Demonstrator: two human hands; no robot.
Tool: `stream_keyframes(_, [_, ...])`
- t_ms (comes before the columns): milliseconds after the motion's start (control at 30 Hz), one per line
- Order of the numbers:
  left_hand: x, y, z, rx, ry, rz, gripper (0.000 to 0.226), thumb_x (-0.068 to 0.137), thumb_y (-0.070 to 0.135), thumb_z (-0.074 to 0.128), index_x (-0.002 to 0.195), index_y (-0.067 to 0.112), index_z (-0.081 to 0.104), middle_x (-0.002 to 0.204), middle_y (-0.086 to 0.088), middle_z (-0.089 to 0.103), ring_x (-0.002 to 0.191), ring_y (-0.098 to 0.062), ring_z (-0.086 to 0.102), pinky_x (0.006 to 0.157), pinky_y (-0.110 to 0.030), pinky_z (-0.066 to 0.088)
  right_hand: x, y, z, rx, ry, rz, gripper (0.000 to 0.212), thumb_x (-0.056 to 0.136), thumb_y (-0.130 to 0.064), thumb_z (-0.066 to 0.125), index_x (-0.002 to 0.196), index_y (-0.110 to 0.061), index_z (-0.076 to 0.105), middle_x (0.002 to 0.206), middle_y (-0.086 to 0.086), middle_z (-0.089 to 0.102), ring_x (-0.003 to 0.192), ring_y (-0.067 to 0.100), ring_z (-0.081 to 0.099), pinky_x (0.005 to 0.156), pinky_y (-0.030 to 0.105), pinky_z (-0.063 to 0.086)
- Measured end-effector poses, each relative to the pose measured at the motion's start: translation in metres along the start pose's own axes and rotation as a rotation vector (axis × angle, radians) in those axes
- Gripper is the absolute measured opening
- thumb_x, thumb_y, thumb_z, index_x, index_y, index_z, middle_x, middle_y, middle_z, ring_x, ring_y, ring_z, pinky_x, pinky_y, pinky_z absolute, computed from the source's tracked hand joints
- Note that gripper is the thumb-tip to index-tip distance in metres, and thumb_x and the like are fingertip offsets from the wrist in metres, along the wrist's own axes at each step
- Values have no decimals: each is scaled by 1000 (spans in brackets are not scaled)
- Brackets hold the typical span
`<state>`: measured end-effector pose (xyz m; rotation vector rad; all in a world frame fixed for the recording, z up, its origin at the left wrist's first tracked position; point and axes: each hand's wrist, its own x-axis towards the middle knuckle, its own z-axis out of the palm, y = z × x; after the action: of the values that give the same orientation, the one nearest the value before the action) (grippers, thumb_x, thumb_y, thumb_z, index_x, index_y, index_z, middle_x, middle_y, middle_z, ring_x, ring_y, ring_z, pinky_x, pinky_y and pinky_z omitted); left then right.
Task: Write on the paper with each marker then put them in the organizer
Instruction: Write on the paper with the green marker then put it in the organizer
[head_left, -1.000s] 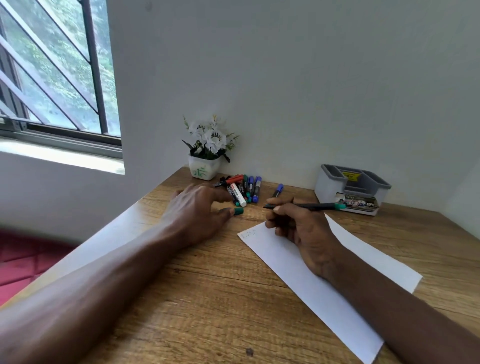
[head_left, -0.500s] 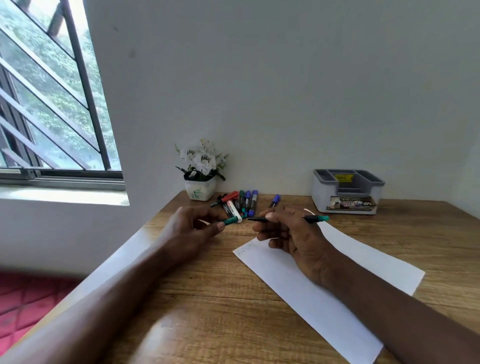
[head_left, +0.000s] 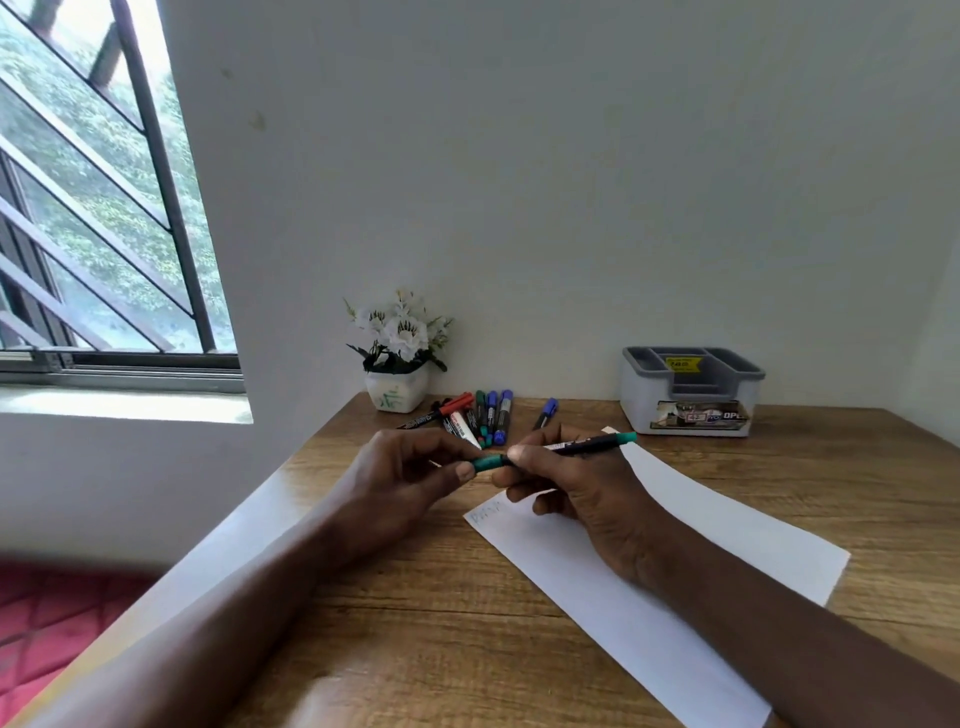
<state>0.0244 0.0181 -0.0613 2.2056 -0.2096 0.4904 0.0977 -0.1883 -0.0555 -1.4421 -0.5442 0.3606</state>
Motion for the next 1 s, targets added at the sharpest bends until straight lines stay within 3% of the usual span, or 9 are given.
stream_keyframes(167, [-3, 6, 6, -169, -21, 29, 15, 94, 20, 71, 108, 20, 77, 94, -5, 75, 80, -15, 65, 73, -27, 51, -2, 2, 3, -19, 71, -80, 24, 88, -27, 76, 87, -3, 75, 67, 10, 70, 55, 17, 58, 52, 26, 46])
stream_keyframes(300, [-5, 8, 5, -387, 4, 2, 16, 88, 14, 74, 102, 8, 77, 88, -24, 68, 76, -19, 60, 71, -28, 51, -2, -3, 4, -22, 64, -169, 21, 87, -23, 77, 86, -2, 73, 61, 10, 65, 50, 17, 52, 46, 23, 42])
stream_keyframes(433, [-4, 13, 2, -506, 21, -12, 22, 84, 14, 78, 100, 0, 75, 80, -16, 66, 74, -22, 56, 67, -26, 51, 1, -6, 9, 53, 26, -203, 22, 88, -19, 76, 90, 2, 71, 59, 10, 63, 52, 19, 51, 45, 24, 40])
stream_keyframes(567, [-4, 16, -1, -503, 6, -12, 24, 82, 19, 79, 99, 3, 77, 85, -19, 66, 75, -23, 56, 69, -27, 51, 1, -9, 14, 96, 4, -210, 15, 88, -19, 75, 73, -16, 74, 58, 10, 62, 53, 20, 51, 47, 26, 41])
stream_keyframes(667, [-5, 16, -1, -492, 1, -6, 24, 84, 20, 78, 102, 4, 76, 87, -15, 68, 77, -20, 58, 69, -26, 51, 0, -10, 15, 64, -2, -202, 18, 89, -20, 73, 72, -20, 71, 60, 11, 63, 54, 21, 52, 48, 27, 41])
stream_keyframes(733, [-3, 15, -1, -406, 15, 14, 25, 85, 27, 78, 103, 9, 75, 90, -9, 73, 79, -16, 63, 71, -26, 51, -3, -12, 15, 24, 7, -208, 16, 93, -22, 69, 78, -19, 70, 63, 11, 66, 54, 20, 55, 49, 28, 42])
stream_keyframes(833, [1, 4, -3, 41, 82, 72, 36, 87, 55, 68, 111, 29, 72, 100, 8, 74, 92, -4, 68, 80, -33, 55, -8, -15, 11, -8, 63, -238, 16, 99, -23, 60, 98, -9, 68, 68, 11, 70, 57, 20, 59, 50, 27, 43])
stream_keyframes(900, [2, 0, -6, 284, 74, 38, 58, 84, 74, 58, 125, 34, 66, 120, 16, 69, 110, -1, 63, 92, -32, 53, -11, -18, 4, -77, 117, -286, 13, 100, -20, 60, 103, -11, 70, 75, 10, 73, 63, 21, 62, 53, 28, 44])
stream_keyframes(1000, [-1, 4, -12, 449, -66, -89, 77, 83, 79, 51, 148, 37, 48, 153, 15, 47, 138, -9, 46, 102, -27, 38, -13, -21, -6, -177, 125, -326, 21, 97, -29, 64, 115, -20, 70, 96, 8, 77, 82, 21, 67, 61, 32, 45])
